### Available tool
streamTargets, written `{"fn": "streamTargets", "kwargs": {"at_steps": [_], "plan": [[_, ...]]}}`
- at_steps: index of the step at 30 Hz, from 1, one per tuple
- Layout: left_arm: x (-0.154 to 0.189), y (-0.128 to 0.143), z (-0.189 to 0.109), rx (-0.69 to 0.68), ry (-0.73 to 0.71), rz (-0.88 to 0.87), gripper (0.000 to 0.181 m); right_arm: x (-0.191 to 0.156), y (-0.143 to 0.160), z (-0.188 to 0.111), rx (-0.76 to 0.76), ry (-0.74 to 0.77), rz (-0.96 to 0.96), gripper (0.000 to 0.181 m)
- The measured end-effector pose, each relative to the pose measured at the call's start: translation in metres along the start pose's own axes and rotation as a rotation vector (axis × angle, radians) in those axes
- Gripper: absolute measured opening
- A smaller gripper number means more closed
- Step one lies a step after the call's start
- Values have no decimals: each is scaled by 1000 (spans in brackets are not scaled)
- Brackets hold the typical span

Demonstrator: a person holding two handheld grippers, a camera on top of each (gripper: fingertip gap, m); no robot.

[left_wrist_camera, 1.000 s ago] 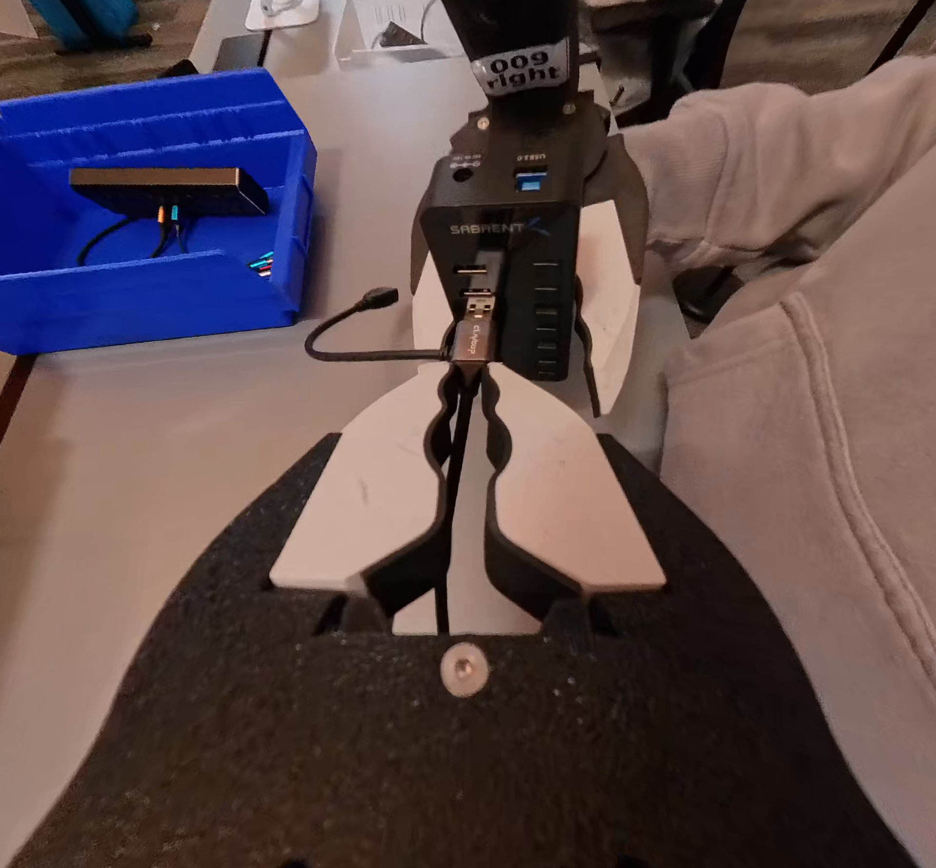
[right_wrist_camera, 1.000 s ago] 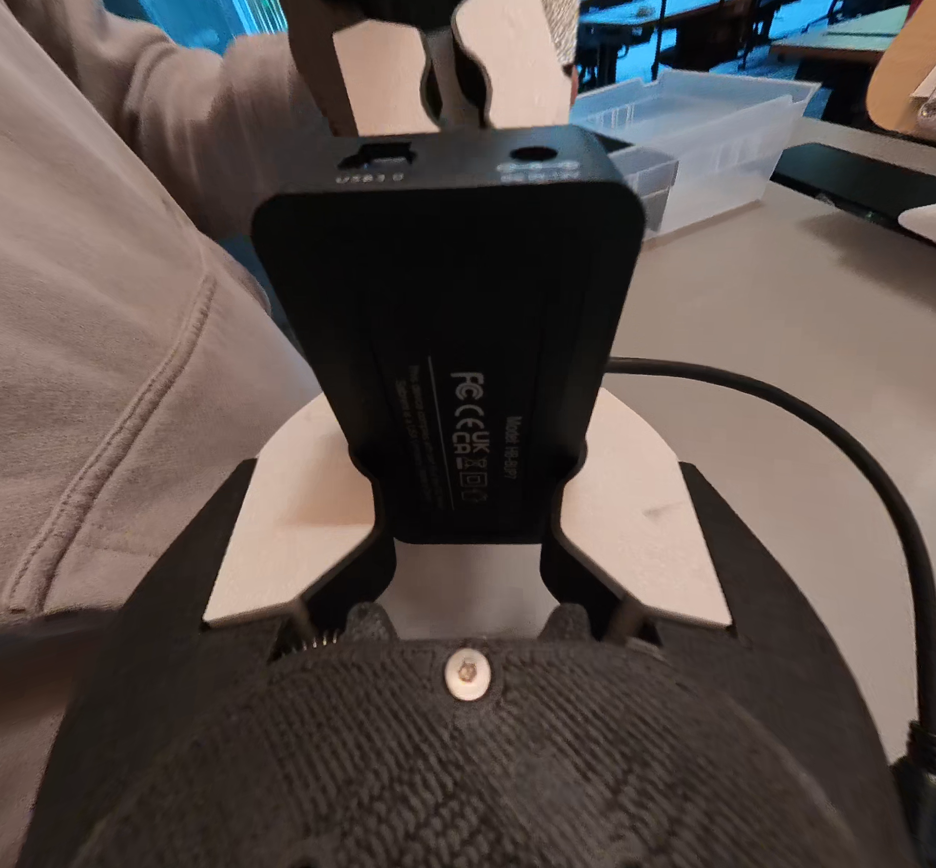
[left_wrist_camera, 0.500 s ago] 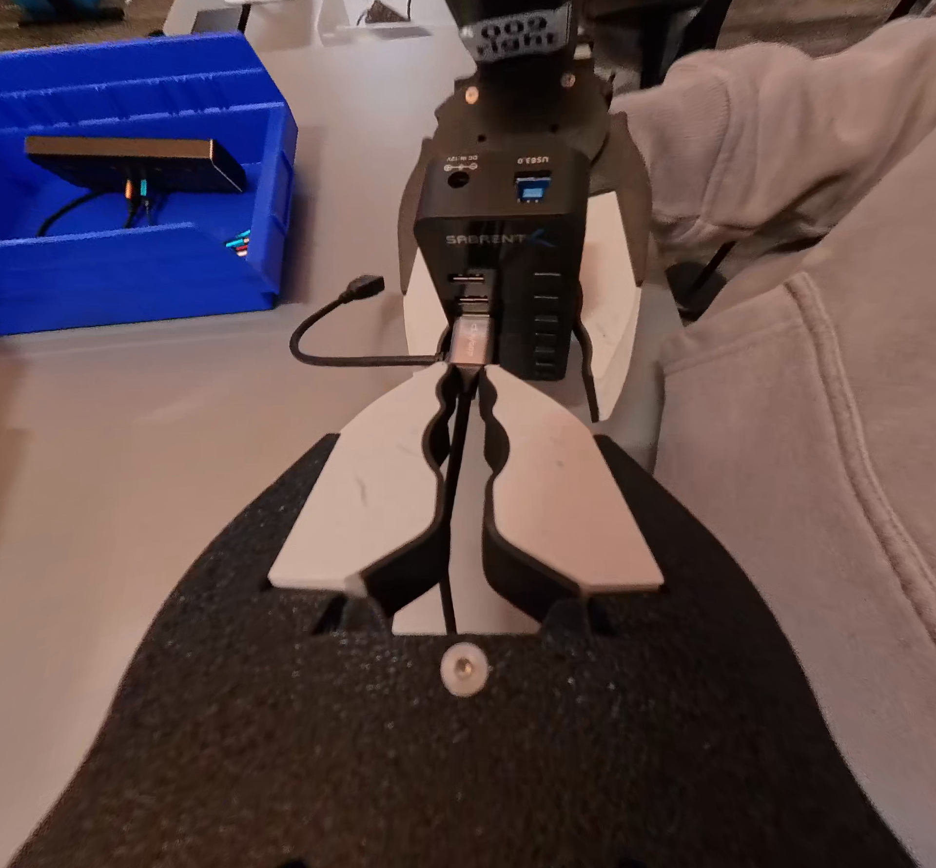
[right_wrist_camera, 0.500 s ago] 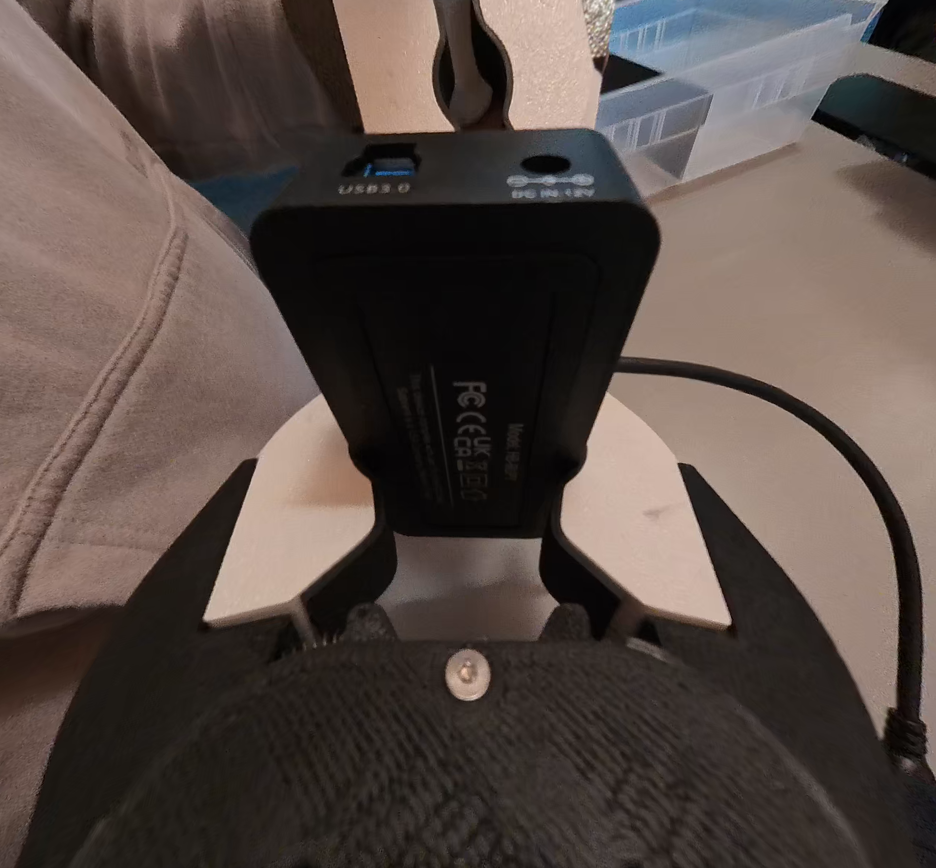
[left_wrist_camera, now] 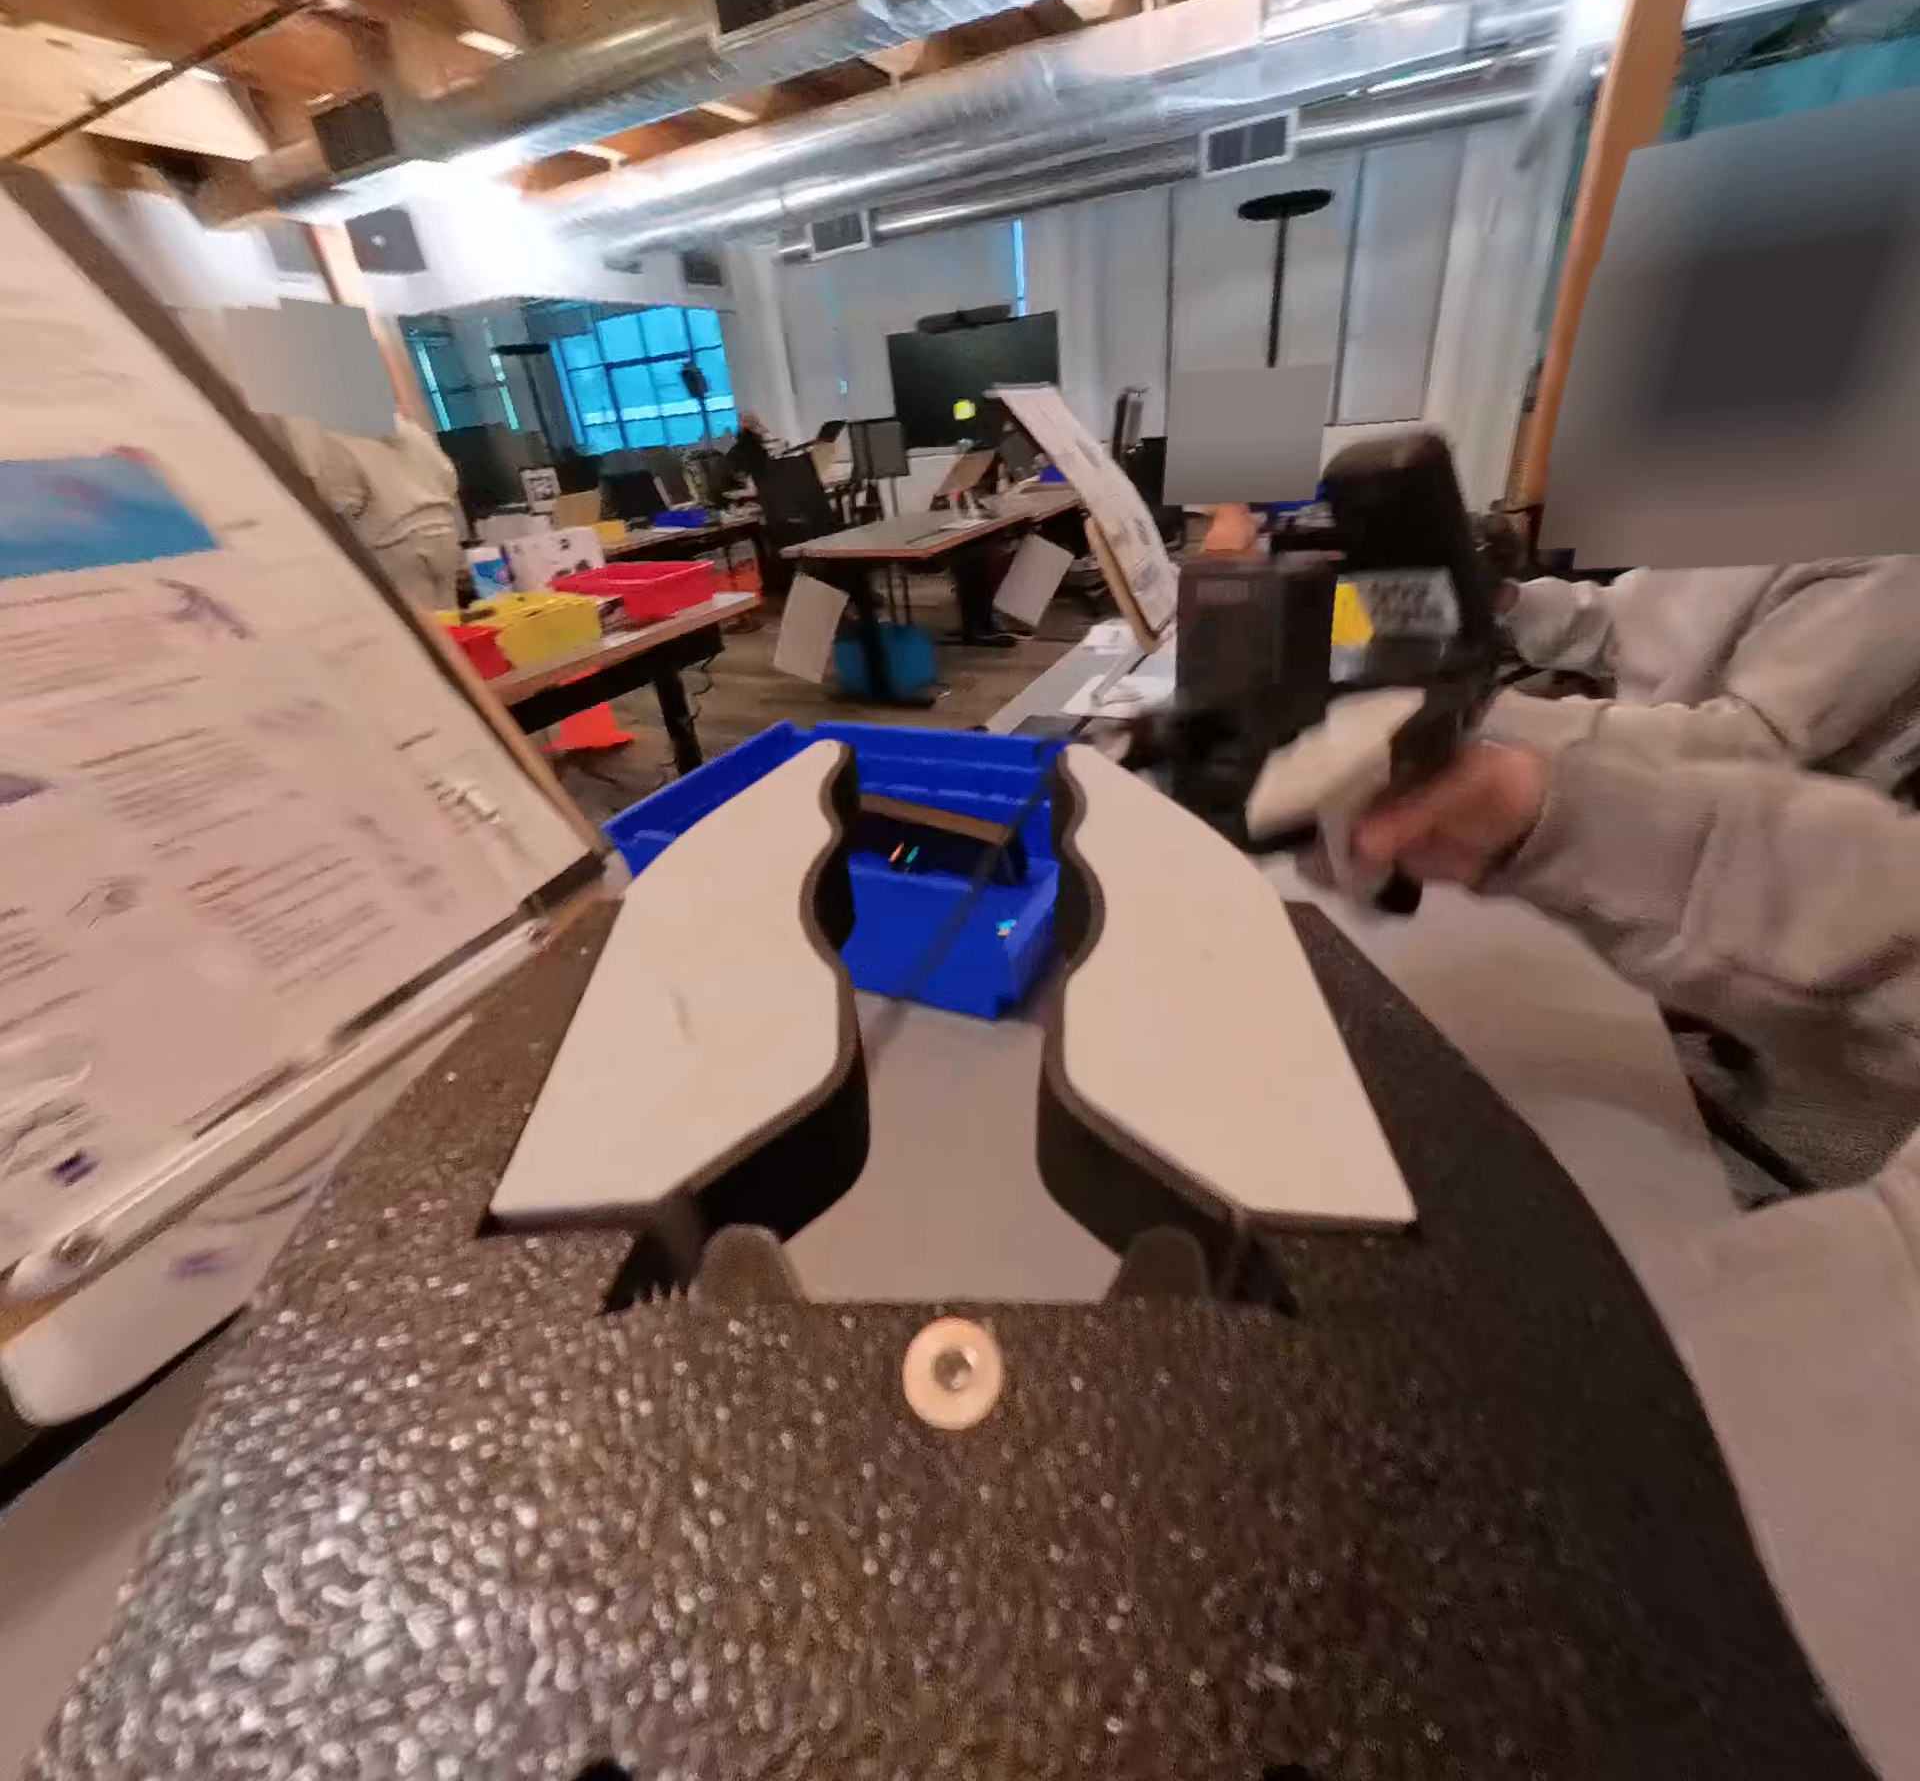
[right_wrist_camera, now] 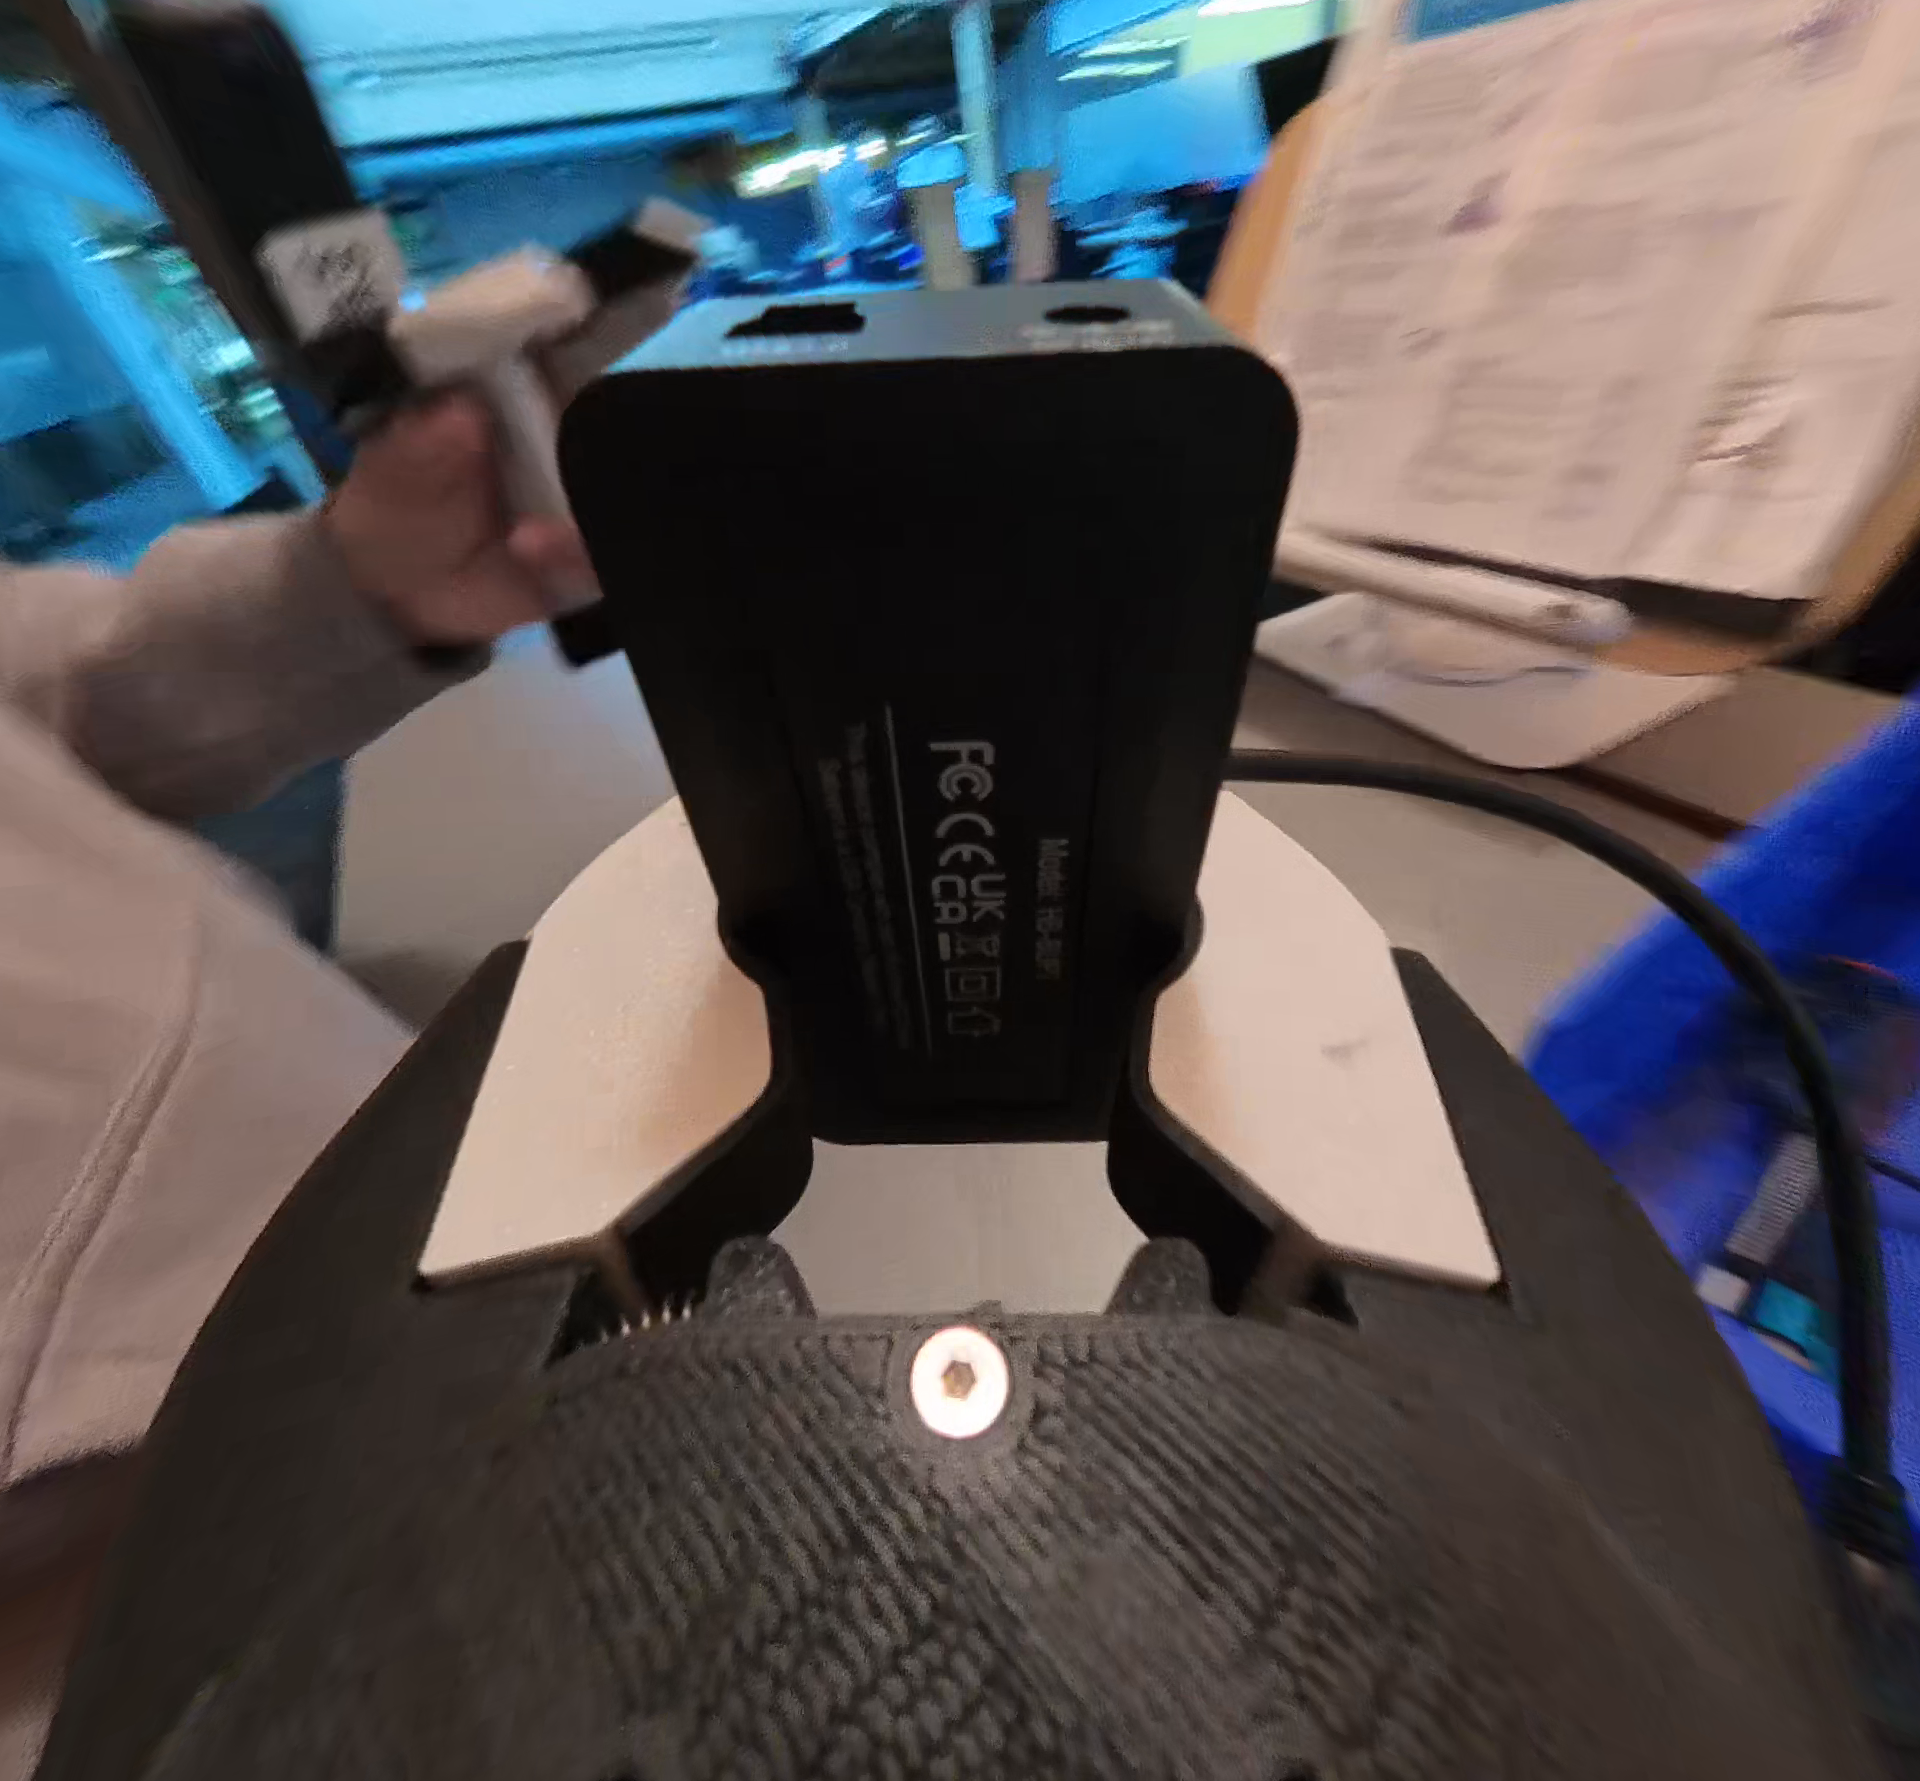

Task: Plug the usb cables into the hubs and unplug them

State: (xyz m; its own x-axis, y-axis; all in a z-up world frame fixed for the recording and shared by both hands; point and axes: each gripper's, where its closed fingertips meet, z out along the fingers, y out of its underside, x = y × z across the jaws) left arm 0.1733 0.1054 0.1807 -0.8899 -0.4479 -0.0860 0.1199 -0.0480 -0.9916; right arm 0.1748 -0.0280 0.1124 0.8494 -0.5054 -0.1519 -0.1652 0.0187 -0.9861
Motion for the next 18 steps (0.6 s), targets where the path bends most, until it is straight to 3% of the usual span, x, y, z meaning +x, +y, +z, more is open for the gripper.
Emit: {"fn": "streamTargets", "kwargs": {"at_steps": [4, 7, 9, 14, 18], "plan": [[14, 68, -11, -239, 63, -40, 42, 75, -44, -35, 74, 329, 40, 73], [41, 106, -14, -341, 137, -51, 44, 130, -58, -54, 101, 602, 149, 73], [57, 121, -14, -373, 176, -81, 44, 160, -57, -60, 130, 692, 240, 73], [79, 140, -11, -384, 203, -191, 44, 213, -37, -35, 274, 616, 557, 72], [69, 156, -22, -473, 169, -144, 45, 237, 2, -6, 204, 584, 746, 73]]}}
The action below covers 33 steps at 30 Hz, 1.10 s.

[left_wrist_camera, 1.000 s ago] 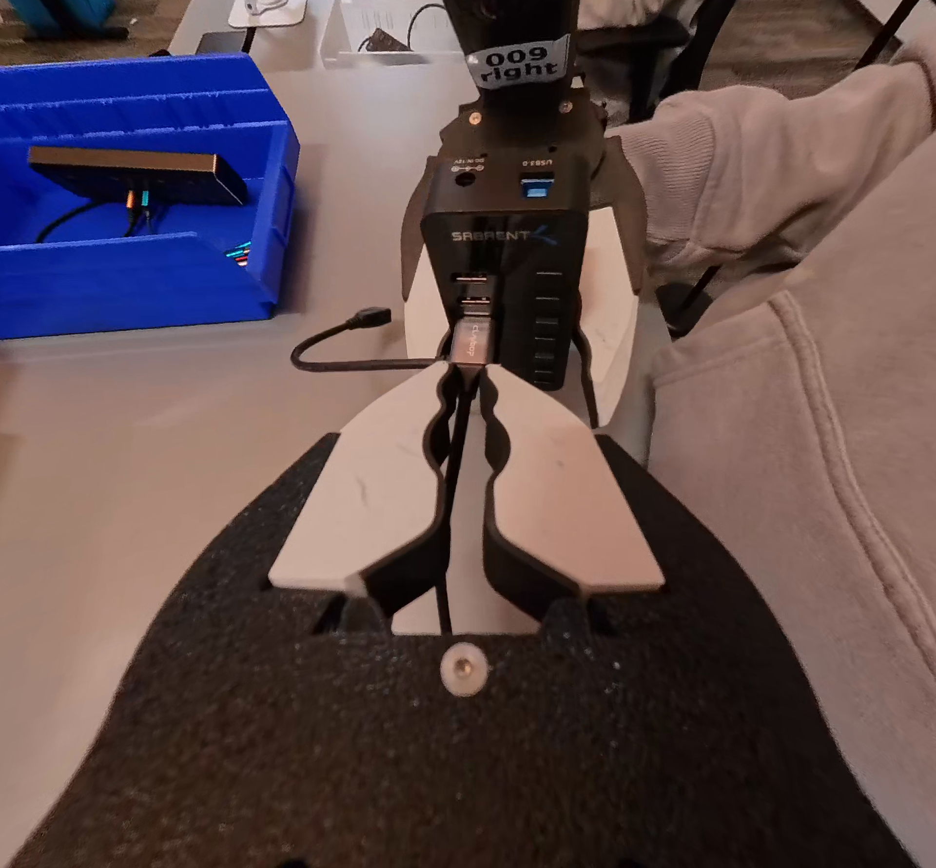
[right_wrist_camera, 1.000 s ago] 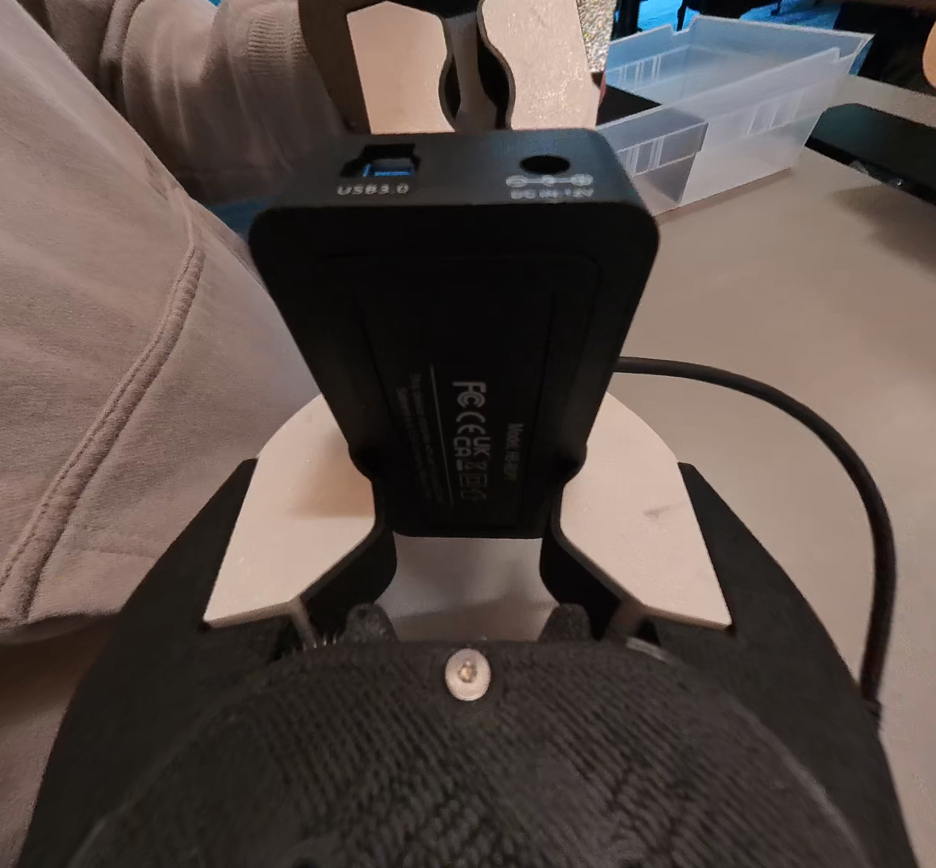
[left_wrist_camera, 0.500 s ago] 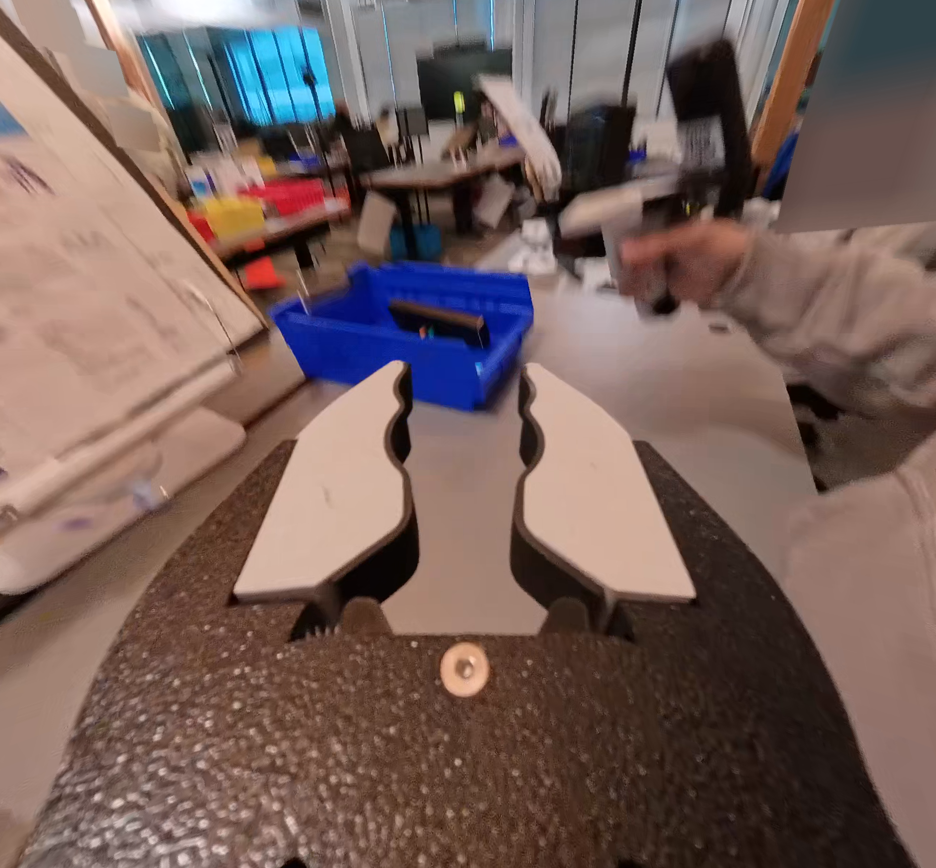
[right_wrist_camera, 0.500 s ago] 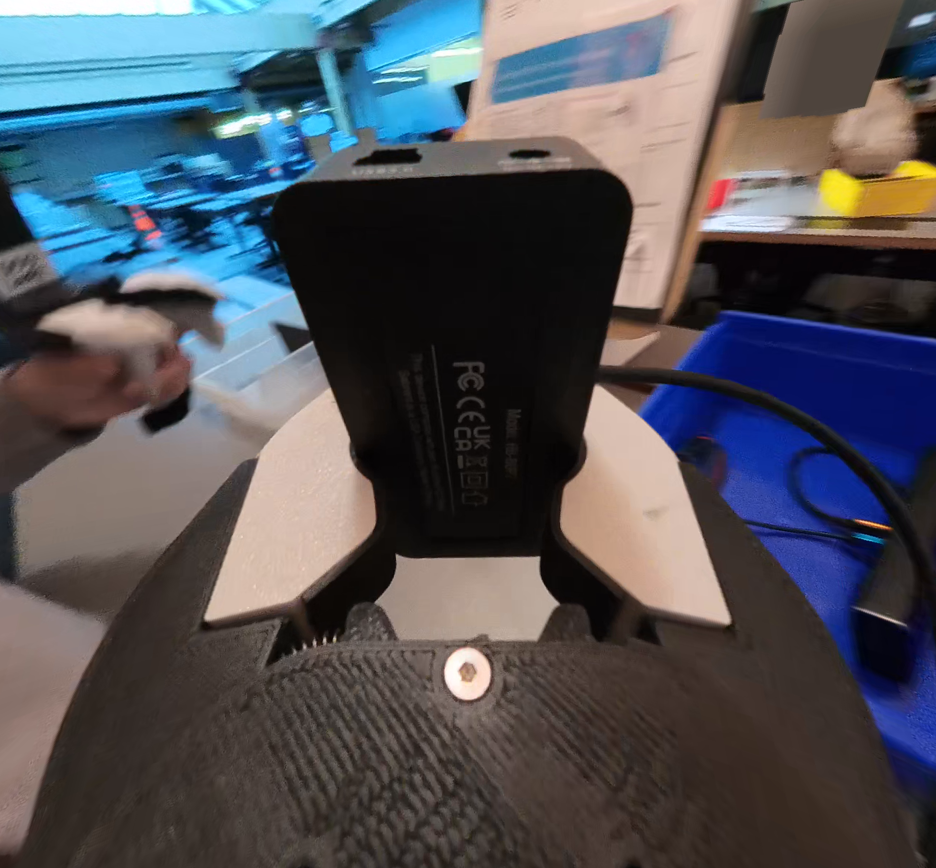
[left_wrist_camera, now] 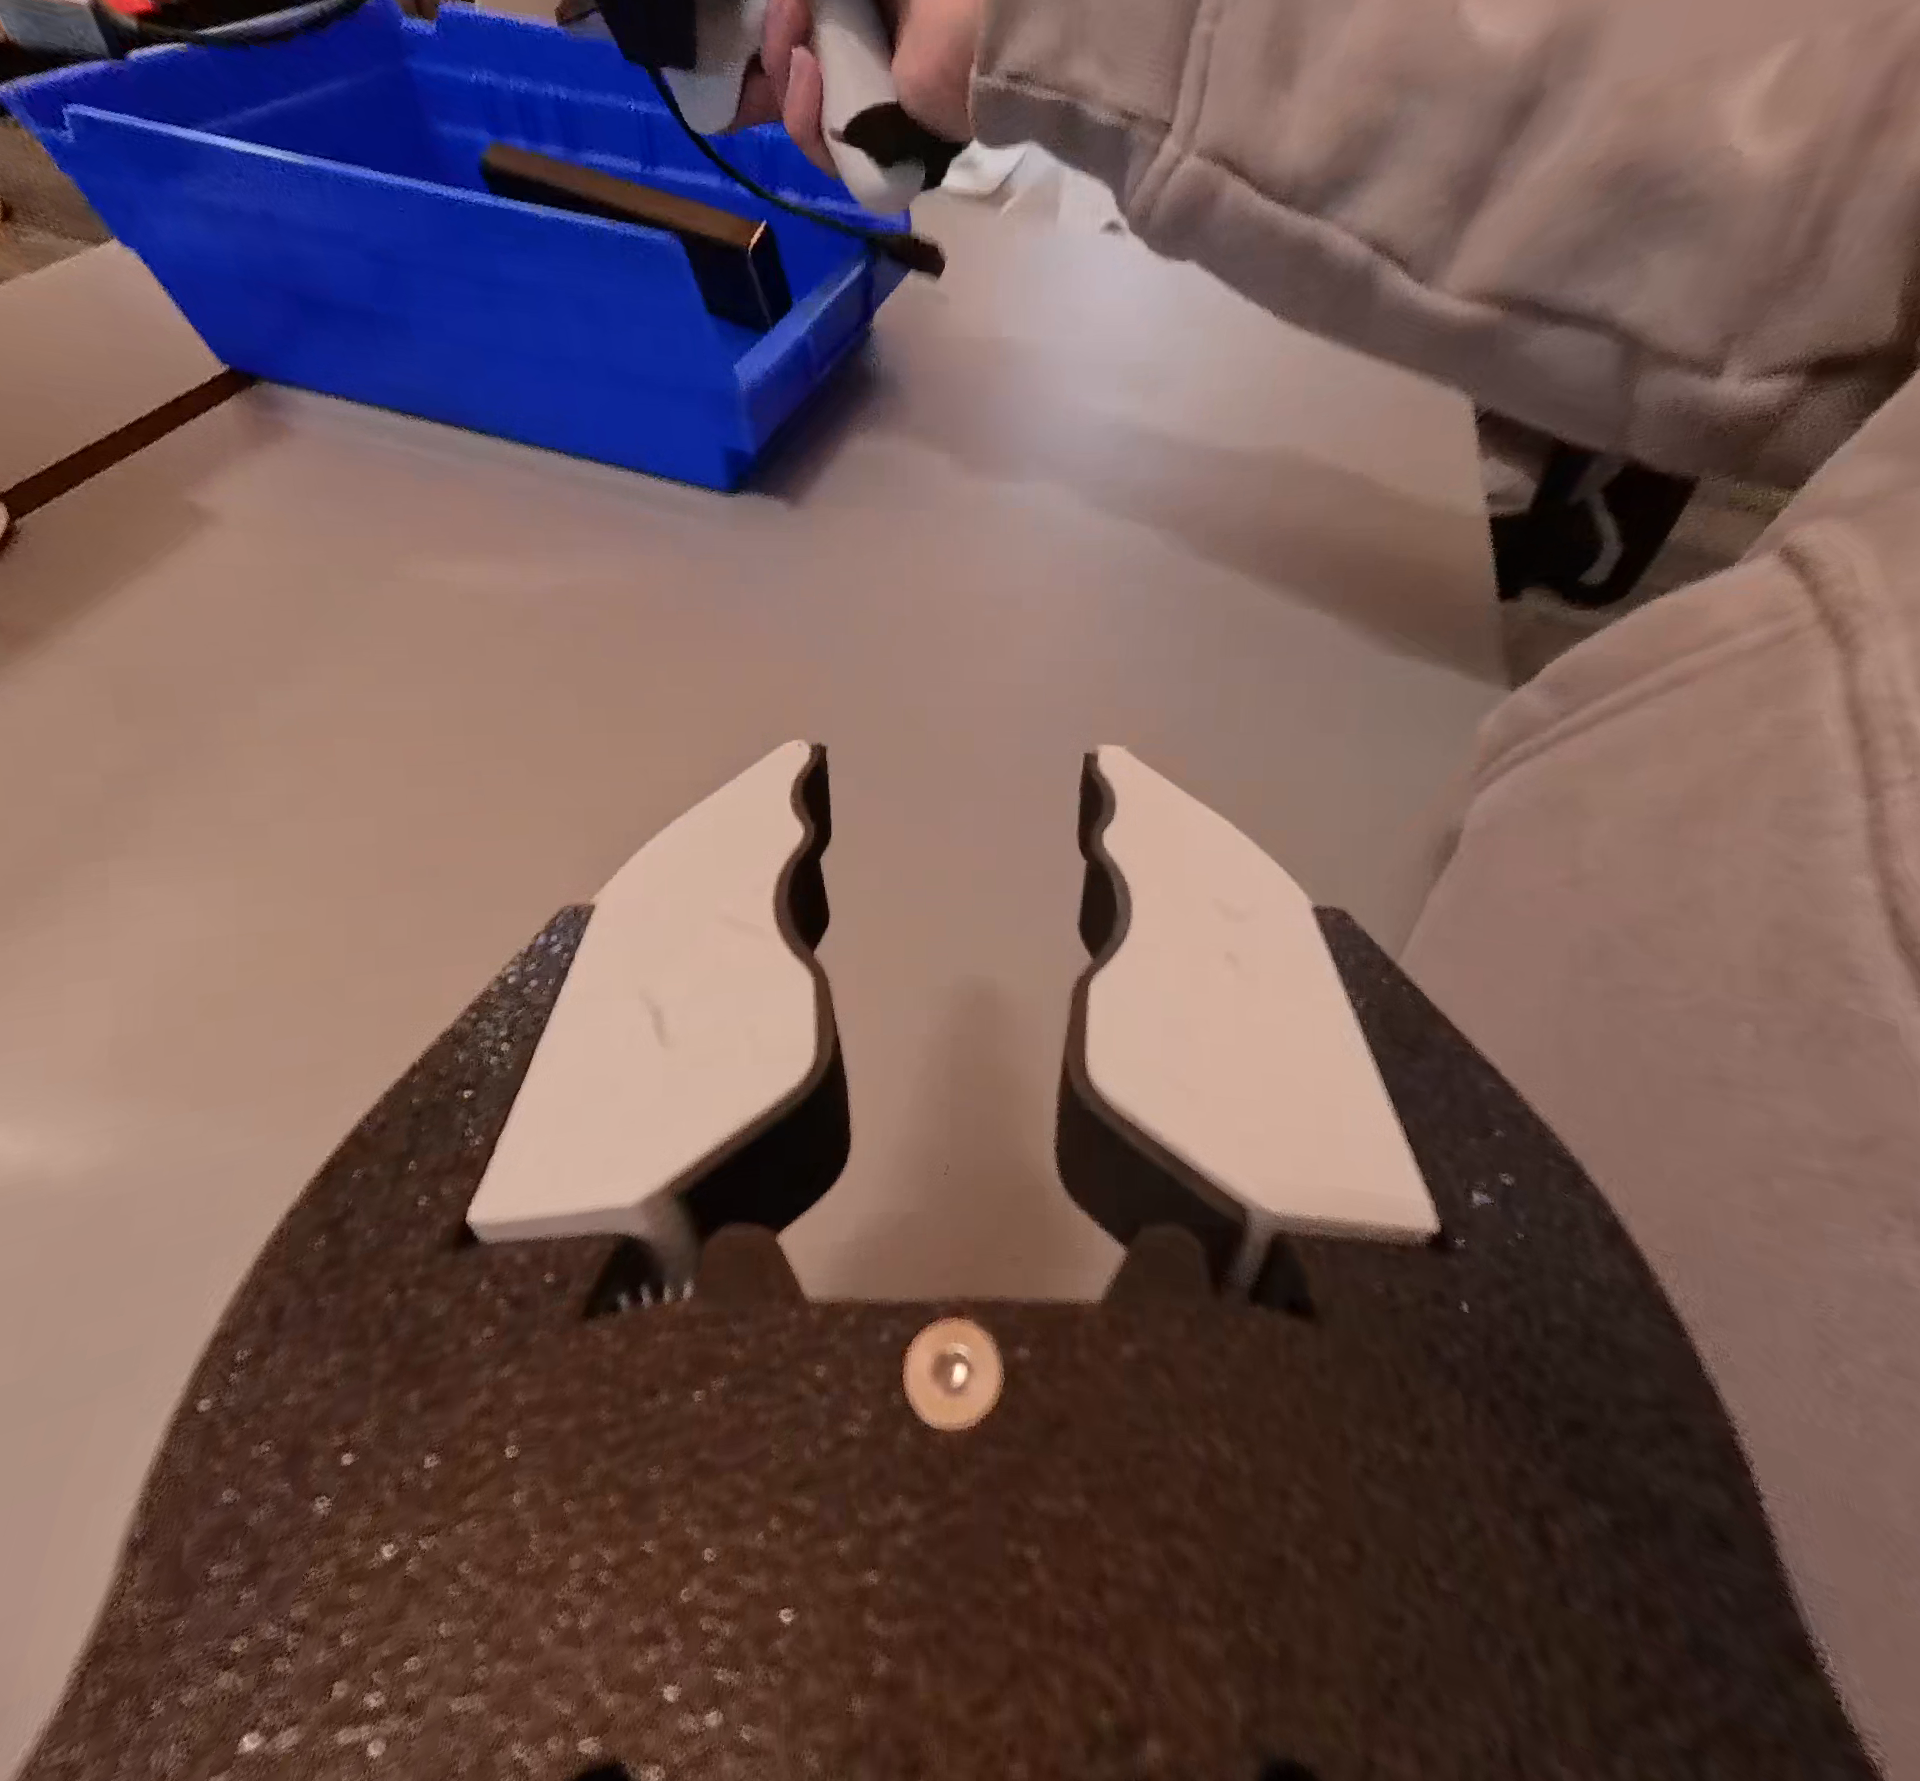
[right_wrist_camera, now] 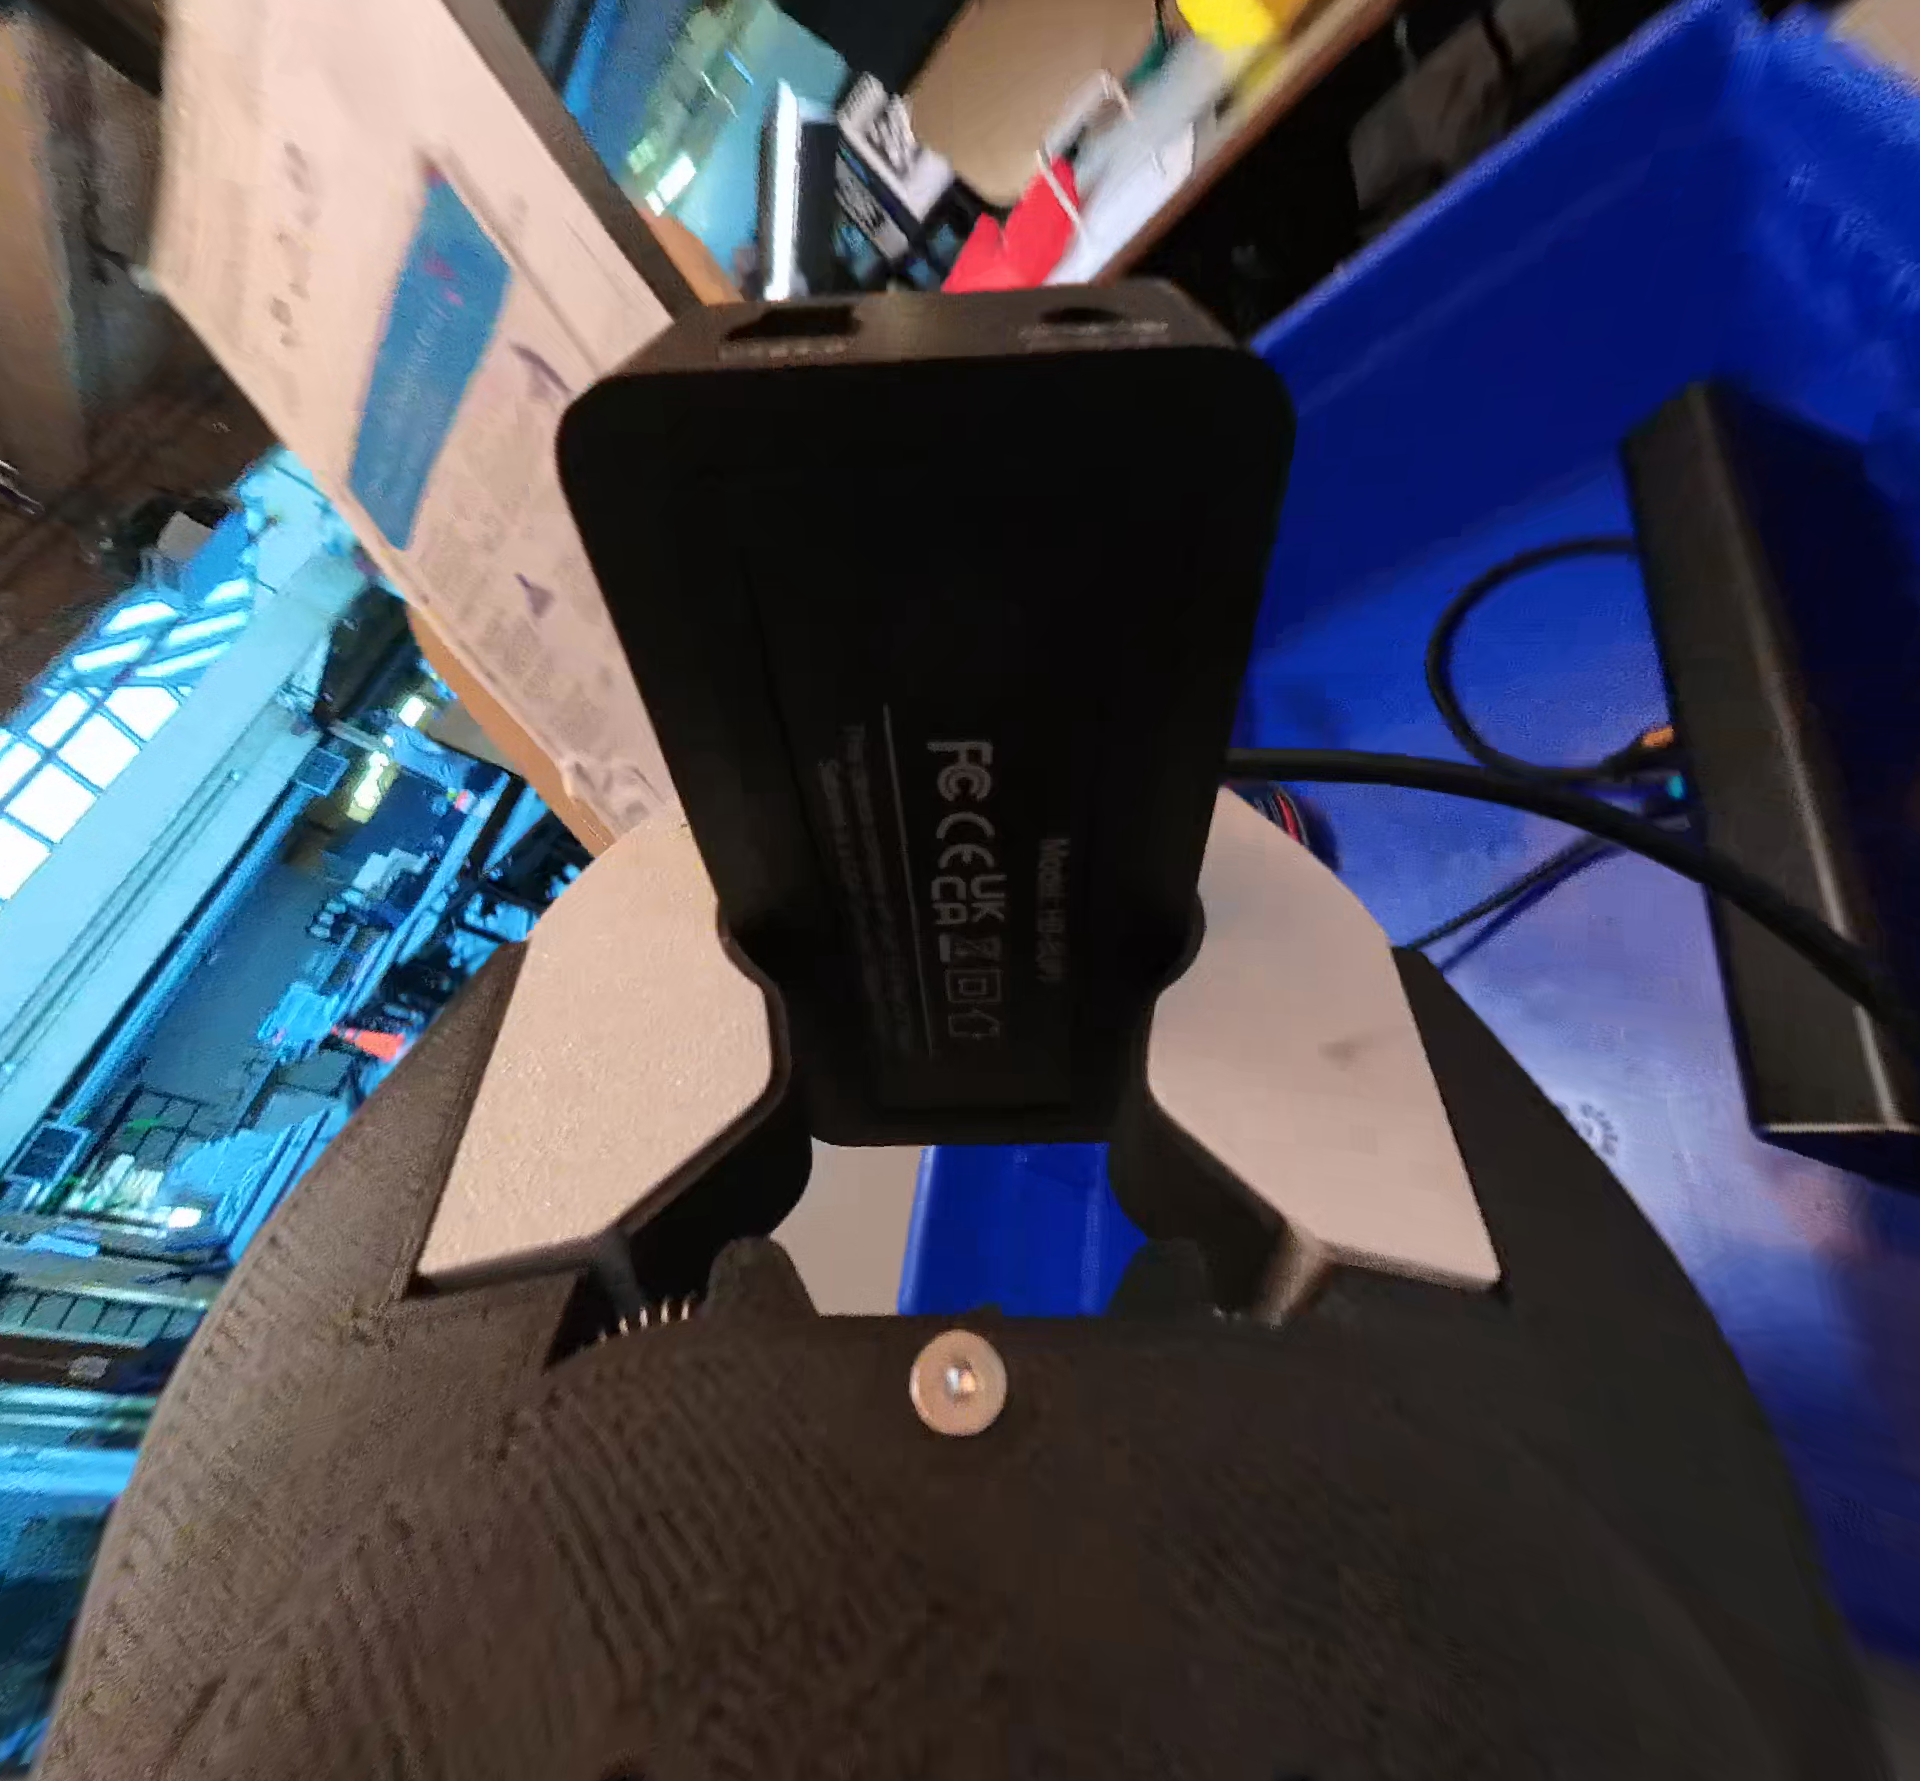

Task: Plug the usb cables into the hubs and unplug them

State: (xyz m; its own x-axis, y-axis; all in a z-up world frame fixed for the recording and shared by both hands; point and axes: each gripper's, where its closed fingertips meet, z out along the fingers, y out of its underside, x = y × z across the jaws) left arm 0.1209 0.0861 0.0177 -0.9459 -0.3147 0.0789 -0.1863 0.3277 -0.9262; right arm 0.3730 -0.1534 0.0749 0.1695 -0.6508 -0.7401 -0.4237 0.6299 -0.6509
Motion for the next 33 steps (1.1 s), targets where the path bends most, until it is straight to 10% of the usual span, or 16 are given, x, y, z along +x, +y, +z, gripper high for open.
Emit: {"fn": "streamTargets", "kwargs": {"at_steps": [14, 25, 33], "plan": [[-7, 10, -9, 31, 43, -187, 42, 58, 33, 46, -133, 208, 164, 74], [5, 17, 0, -14, 91, -142, 43, -70, -50, 13, 83, -405, 327, 73], [12, 24, 2, -28, 114, -144, 42, -8, -55, 5, 240, -470, 521, 73]]}}
